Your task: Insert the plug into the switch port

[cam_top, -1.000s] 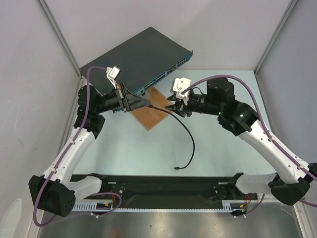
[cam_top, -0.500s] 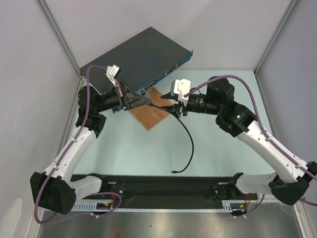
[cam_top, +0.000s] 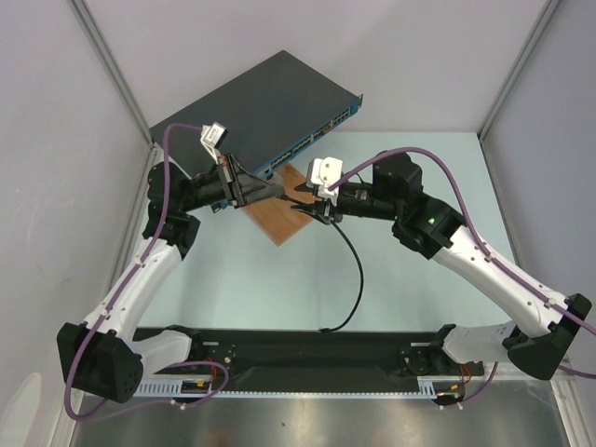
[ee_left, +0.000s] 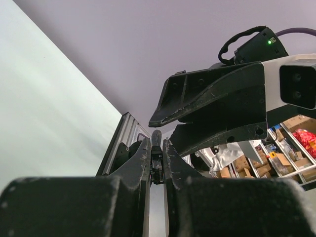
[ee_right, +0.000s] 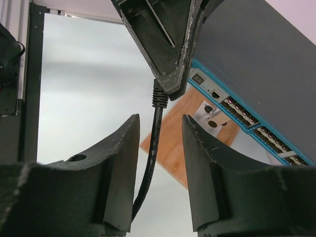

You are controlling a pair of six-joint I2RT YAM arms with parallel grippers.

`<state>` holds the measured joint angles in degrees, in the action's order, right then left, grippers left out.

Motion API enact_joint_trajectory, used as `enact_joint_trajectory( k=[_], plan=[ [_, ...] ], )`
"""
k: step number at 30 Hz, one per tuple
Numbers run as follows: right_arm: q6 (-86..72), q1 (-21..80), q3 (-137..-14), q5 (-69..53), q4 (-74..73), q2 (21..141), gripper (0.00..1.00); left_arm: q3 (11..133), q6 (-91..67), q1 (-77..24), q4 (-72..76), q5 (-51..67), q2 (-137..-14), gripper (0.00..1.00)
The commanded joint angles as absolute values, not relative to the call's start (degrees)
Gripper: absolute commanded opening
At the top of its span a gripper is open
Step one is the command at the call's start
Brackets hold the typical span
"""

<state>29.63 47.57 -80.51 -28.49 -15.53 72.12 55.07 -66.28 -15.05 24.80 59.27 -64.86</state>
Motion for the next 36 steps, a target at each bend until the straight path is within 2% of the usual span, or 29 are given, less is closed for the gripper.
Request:
enact_joint_trajectory(
  k=[1,15,18,19,20,21,22,23,25,26,27,29,32,36],
  plan=[
    [30.32,48.25,-80.42,-27.07,-11.78,72.42,0.43,54.67,-67.59,-15.03,27.33,60.12,-63.98,0.0],
    [30.67,48.25,-79.89,-26.28,-10.64,73.65,0.36,54.49,-68.82,-15.03,29.0,60.12,-64.69,0.0],
    [30.5,48.16,-79.98,-26.1,-10.2,73.83,0.24,54.49,-68.82,-14.94,29.09,60.21,-64.69,0.0],
    [30.41,48.25,-79.98,-26.1,-10.2,74.0,0.09,54.41,-68.82,-15.03,29.0,60.03,-64.69,0.0],
    [30.41,48.16,-80.24,-26.02,-10.2,74.0,0.0,54.4,-68.47,-15.03,28.83,60.03,-64.6,0.0],
    [30.06,48.16,-80.51,-26.02,-10.2,74.09,0.0,54.58,-68.03,-14.86,27.35,59.51,-64.69,0.0],
    [29.97,48.08,-80.77,-26.19,-10.37,74.18,0.0,54.75,-66.55,-14.51,26.55,59.15,-64.51,0.03],
    [29.88,47.99,-81.03,-26.28,-10.89,74.35,0.0,55.02,-66.01,-13.98,26.11,58.89,-64.51,0.24],
    [29.36,47.9,-82.0,-26.02,-13.0,74.62,0.0,56.24,-65.66,-10.91,26.19,58.36,-64.69,0.41],
    [28.92,47.64,-82.44,-25.84,-14.05,75.05,0.0,57.03,-65.65,-9.51,26.45,58.27,-64.77,0.54],
    [28.22,47.55,-83.4,-25.84,-16.15,75.32,0.0,58.87,-65.83,-6.45,26.98,58.18,-64.86,0.6],
    [25.76,46.76,-84.28,-25.49,-19.14,76.11,0.0,62.2,-66.53,-3.27,28.3,58.1,-65.04,0.68],
    [21.19,45.53,-84.99,-24.96,-20.83,76.55,0.0,64.68,-65.84,2.8,27.78,58.01,-63.73,0.75],
    [15.75,45.0,-88.06,-22.68,-25.83,79.62,0.0,65.05,-62.76,10.35,19.54,55.38,-59.77,0.8]
  ],
)
